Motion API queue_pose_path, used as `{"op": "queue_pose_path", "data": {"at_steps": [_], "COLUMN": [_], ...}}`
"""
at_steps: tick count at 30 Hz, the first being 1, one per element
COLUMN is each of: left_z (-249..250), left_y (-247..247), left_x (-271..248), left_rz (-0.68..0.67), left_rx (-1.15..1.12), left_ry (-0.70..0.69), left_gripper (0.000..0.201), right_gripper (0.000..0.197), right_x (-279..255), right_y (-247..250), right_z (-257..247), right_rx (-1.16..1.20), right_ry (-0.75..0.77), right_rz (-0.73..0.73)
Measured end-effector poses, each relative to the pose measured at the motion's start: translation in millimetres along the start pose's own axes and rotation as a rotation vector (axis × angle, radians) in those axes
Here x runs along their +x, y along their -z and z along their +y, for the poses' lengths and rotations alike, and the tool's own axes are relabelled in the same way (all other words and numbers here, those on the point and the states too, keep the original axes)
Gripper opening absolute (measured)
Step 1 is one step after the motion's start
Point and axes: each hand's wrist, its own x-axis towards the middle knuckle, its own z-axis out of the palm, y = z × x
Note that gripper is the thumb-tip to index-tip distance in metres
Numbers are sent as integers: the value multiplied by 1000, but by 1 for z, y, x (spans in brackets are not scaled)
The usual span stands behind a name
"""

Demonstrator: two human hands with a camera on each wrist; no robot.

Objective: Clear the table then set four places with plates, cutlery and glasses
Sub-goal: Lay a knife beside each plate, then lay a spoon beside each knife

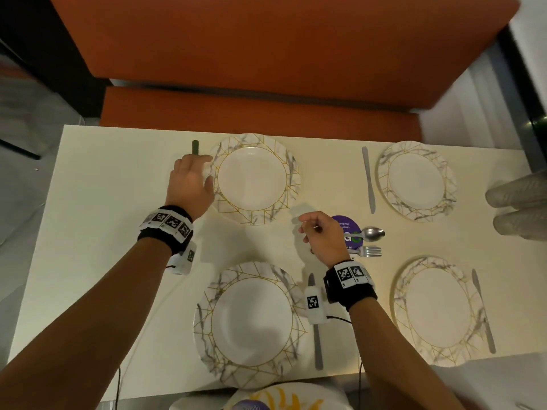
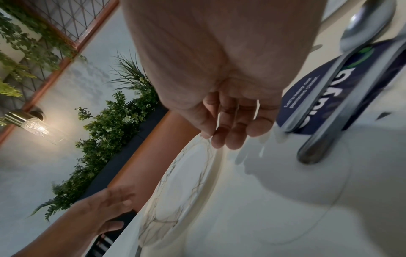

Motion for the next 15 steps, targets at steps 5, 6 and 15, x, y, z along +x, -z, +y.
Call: {"op": "queue_pose_path", "data": {"at_steps": [5,6,15], "left_z": [61,75,186], "left_y": [-28,-36,-122], "left_x": [-22,-28,-62], "left_rz": [-16,-25,-322], "left_rx": [-67,-75,-30], "left_ry": [-91,-116,-170], "left_gripper": [39,38,24], "right_gripper": [20,18,13], "right_x": [-1,0,17], "right_y": [38,48,130], "right_z": [20,25,75], "right_rx": [-95,-117,-374], "right_ry": [41,47,57], "right_rz": [102,127,343]}}
